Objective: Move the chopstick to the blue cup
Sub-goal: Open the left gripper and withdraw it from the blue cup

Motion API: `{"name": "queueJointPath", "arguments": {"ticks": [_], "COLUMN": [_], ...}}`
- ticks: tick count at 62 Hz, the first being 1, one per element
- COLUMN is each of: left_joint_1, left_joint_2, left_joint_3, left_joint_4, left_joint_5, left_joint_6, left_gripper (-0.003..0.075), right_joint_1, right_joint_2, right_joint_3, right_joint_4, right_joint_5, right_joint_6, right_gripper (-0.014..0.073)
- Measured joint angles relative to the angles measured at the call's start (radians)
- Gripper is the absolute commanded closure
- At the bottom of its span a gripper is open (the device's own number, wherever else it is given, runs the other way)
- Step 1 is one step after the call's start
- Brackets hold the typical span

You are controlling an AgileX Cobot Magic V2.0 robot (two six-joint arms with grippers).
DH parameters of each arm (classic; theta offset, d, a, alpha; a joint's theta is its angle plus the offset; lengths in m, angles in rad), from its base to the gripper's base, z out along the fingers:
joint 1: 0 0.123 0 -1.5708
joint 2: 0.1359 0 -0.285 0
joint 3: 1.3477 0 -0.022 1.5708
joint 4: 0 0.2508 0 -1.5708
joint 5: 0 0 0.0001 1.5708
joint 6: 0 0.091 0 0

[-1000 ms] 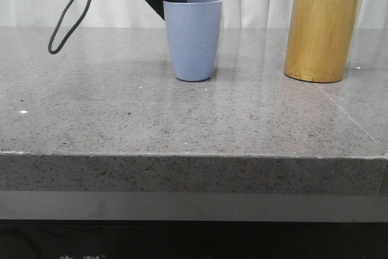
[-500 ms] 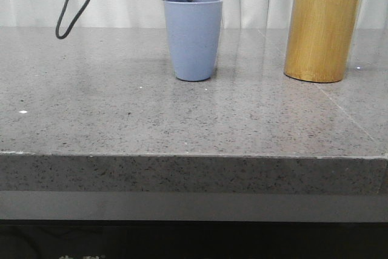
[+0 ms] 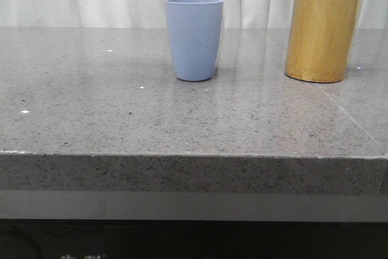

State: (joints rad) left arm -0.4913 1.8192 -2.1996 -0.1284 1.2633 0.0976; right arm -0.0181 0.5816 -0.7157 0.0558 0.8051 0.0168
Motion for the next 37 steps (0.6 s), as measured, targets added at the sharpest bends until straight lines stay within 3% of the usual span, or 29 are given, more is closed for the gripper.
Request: {"name": "queueJointPath", "arguments": {"ticks": [12,26,37], "left_joint_1": [0.001,0.008,0.012], "left_joint_2": [-0.229,-0.545,-0.763], "left_joint_3": [0.225,0.697,1.006], "left_joint_4": [-0.001,0.004,0.008], "left_joint_5": [-0.039,-0.229,-0.355], "left_joint_6": [-0.001,-0.001,-0.004], "left_gripper": [0.0417,0.0417,0.0417], "right_joint_1": [0.0,0.0,0.0], "right_joint_2": [0.066,0.14,0.234], "right_joint_3": [0.0,-0.032,-0.172], "right_joint_4": [0.004,0.048,0.061], "right_joint_5": [-0.014,-0.045,-0.032], "right_joint_6": [0.061,0.072,0.073], "right_gripper": [0.0001,0.0001,0.0001]}}
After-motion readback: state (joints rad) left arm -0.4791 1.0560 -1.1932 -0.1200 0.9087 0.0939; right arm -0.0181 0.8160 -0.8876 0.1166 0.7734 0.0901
